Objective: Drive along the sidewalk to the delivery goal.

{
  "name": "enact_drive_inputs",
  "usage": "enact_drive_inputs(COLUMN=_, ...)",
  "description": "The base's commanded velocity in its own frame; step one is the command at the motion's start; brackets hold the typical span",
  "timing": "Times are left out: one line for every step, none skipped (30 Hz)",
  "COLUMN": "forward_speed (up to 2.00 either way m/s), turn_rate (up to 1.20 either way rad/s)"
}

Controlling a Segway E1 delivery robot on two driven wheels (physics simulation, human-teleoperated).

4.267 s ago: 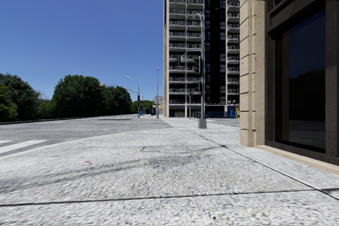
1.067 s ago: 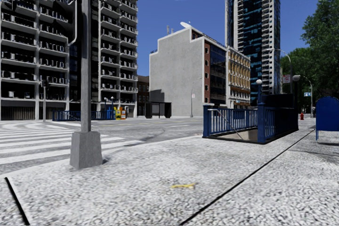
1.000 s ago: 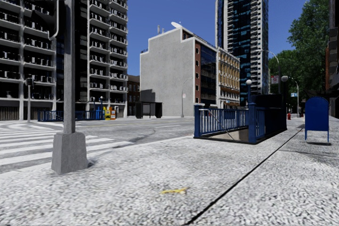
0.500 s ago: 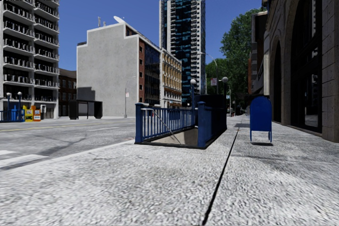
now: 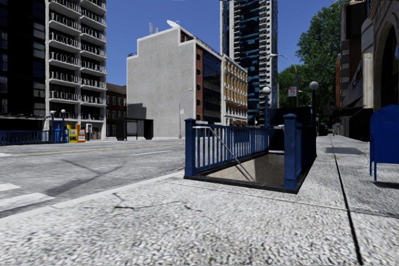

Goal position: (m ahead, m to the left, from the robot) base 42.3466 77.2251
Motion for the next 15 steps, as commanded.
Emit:
enact_drive_inputs(forward_speed=2.0, turn_rate=1.2)
enact_drive_inputs(forward_speed=2.0, turn_rate=1.2)
enact_drive_inputs(forward_speed=2.0, turn_rate=1.2)
enact_drive_inputs(forward_speed=2.0, turn_rate=1.2)
enact_drive_inputs(forward_speed=2.0, turn_rate=1.2)
enact_drive_inputs(forward_speed=2.0, turn_rate=1.2)
enact_drive_inputs(forward_speed=2.0, turn_rate=1.2)
enact_drive_inputs(forward_speed=2.0, turn_rate=1.2)
enact_drive_inputs(forward_speed=2.0, turn_rate=1.2)
enact_drive_inputs(forward_speed=2.0, turn_rate=1.2)
enact_drive_inputs(forward_speed=2.0, turn_rate=1.2)
enact_drive_inputs(forward_speed=2.0, turn_rate=1.2)
enact_drive_inputs(forward_speed=2.0, turn_rate=1.2)
enact_drive_inputs(forward_speed=2.0, turn_rate=1.2)
enact_drive_inputs(forward_speed=2.0, turn_rate=1.2)
